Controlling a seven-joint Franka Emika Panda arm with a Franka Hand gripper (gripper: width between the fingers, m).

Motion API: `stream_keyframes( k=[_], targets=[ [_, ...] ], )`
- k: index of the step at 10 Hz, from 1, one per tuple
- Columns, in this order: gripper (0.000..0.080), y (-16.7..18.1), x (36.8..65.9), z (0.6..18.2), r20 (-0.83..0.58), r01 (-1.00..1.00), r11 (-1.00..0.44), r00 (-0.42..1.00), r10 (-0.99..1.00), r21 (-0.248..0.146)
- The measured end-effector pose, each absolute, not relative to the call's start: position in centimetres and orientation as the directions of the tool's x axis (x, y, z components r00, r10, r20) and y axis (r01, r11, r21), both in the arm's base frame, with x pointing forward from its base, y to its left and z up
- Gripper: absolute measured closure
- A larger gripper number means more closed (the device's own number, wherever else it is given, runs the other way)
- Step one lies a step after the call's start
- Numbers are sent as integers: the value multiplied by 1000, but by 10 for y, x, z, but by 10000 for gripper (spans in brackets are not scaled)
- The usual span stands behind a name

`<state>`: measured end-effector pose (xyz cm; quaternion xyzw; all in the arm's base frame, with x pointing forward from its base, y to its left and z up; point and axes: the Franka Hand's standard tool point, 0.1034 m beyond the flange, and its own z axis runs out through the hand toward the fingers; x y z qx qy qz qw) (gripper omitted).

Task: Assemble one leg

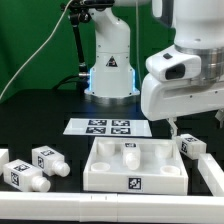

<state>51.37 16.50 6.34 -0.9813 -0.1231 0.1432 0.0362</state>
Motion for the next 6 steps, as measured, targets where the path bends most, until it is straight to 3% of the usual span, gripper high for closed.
stream_keyframes(
  k=[1,3,6],
  targets=[
    [150,164,508,59,-330,242,-969,913,241,-40],
    [150,160,495,53,-447,269,-963,861,243,-4],
    [150,158,487,50,-609,270,-963,763,219,-8]
  ],
)
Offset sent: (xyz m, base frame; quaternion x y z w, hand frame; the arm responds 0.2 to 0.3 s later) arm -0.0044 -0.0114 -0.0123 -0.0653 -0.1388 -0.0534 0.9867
